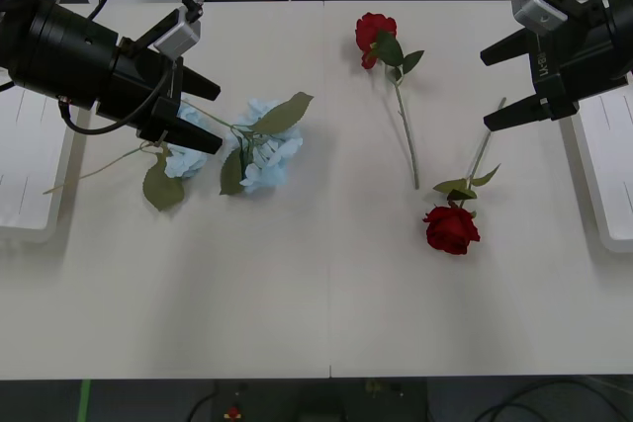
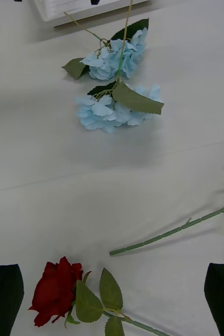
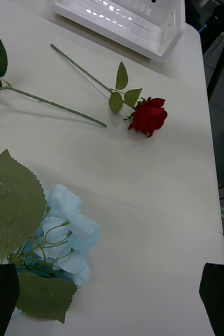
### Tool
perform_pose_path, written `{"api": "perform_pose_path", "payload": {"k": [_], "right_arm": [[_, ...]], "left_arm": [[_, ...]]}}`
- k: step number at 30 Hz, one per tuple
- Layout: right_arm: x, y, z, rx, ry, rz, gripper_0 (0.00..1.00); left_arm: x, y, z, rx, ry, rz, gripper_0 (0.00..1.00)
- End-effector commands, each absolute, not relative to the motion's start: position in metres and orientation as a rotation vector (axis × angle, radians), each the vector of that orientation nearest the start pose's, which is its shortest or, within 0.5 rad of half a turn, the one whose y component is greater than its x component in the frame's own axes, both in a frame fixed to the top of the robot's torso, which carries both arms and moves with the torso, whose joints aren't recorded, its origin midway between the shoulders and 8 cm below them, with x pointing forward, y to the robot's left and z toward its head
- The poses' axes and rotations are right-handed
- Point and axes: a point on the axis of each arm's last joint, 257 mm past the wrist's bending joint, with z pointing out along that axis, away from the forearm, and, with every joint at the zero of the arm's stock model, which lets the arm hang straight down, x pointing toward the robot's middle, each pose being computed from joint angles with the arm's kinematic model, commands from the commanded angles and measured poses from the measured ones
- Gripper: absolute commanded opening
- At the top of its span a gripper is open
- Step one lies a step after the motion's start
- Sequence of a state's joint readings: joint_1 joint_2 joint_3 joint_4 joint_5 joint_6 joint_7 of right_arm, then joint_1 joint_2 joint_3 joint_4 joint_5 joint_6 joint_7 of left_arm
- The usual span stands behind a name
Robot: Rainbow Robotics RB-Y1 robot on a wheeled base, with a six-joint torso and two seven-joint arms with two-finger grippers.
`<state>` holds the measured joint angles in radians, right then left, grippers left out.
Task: Put the red flowers into the right box and the blue flowers into the left box
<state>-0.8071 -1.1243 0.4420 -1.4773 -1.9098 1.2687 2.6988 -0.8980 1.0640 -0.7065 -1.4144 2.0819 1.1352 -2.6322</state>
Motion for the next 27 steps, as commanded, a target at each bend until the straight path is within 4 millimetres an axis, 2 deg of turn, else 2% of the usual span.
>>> {"api": "perform_pose_path", "payload": {"k": [1, 6, 10, 13, 16, 21, 25, 26, 27], "right_arm": [[0.480, -0.207, -0.079, -1.598, 1.732, 0.419, 1.00], [0.496, -0.221, -0.060, -1.611, 1.720, 0.291, 1.00], [0.500, -0.220, -0.050, -1.618, 1.702, 0.264, 1.00], [0.504, -0.220, -0.046, -1.516, 1.794, 0.301, 1.00], [0.514, -0.225, -0.040, -1.302, 1.960, 0.355, 1.00], [0.532, -0.236, -0.043, -0.837, 2.224, 0.506, 1.00], [0.547, -0.256, -0.051, -0.415, 2.385, 0.596, 1.00], [0.549, -0.258, -0.051, -0.348, 2.403, 0.612, 1.00], [0.552, -0.263, -0.054, -0.202, 2.438, 0.648, 1.00]], "left_arm": [[0.482, 0.130, -0.086, 1.566, 1.672, -0.592, 1.00], [0.490, 0.153, -0.074, 1.526, 1.696, -0.546, 1.00], [0.498, 0.174, -0.069, 1.477, 1.731, -0.526, 1.00], [0.508, 0.192, -0.063, 1.420, 1.761, -0.510, 1.00], [0.520, 0.214, -0.063, 1.360, 1.802, -0.484, 1.00], [0.540, 0.263, -0.063, 1.245, 1.881, -0.411, 1.00], [0.553, 0.309, -0.073, 1.186, 1.960, -0.307, 1.00], [0.555, 0.315, -0.075, 1.177, 1.971, -0.294, 1.00], [0.558, 0.327, -0.080, 1.167, 1.994, -0.264, 1.00]]}}
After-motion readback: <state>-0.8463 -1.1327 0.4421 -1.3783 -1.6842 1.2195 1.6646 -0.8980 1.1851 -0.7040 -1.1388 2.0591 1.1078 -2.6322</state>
